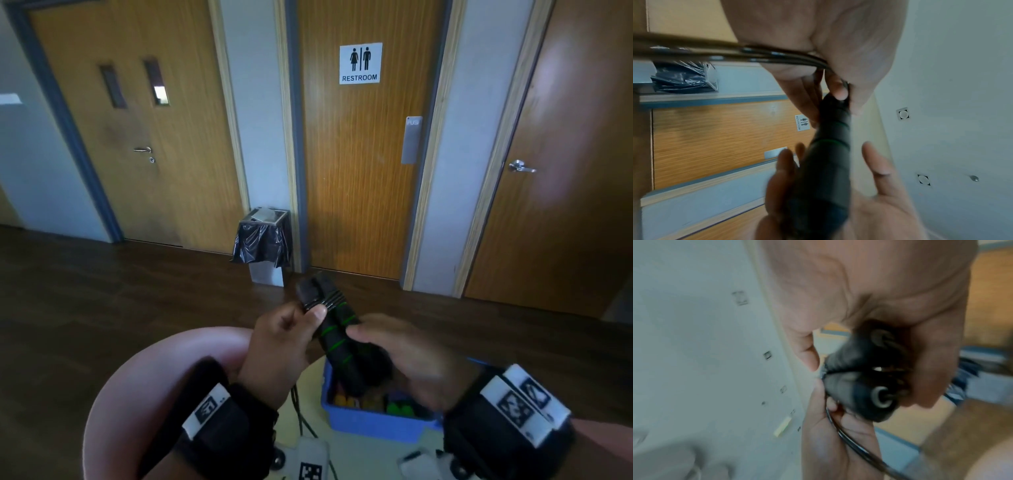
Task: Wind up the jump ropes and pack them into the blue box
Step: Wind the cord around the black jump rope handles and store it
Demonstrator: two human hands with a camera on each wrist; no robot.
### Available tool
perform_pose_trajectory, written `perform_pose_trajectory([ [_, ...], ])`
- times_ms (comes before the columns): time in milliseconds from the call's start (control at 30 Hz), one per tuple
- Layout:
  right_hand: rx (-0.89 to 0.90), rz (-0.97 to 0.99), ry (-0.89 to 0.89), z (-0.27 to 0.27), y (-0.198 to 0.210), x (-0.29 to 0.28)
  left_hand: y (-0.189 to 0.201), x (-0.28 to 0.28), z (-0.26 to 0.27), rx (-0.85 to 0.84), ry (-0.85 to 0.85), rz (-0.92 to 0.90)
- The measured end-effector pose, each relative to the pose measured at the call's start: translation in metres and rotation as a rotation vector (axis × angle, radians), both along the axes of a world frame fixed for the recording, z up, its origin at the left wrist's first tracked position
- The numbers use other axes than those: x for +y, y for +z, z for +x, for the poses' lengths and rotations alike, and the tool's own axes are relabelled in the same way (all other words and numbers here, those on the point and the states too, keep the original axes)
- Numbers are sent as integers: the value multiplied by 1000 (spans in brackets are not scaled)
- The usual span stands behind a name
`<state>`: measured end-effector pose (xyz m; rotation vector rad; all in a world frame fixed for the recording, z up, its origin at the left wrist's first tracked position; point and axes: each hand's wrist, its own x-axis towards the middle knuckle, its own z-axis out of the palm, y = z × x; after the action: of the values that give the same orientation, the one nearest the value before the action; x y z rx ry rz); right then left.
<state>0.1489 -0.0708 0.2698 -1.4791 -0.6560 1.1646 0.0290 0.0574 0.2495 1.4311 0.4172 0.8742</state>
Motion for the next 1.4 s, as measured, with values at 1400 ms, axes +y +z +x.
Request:
perform_pose_trajectory([
  [1400, 269, 133, 143, -33, -22, 51, -10, 76, -44, -34, -483, -278],
])
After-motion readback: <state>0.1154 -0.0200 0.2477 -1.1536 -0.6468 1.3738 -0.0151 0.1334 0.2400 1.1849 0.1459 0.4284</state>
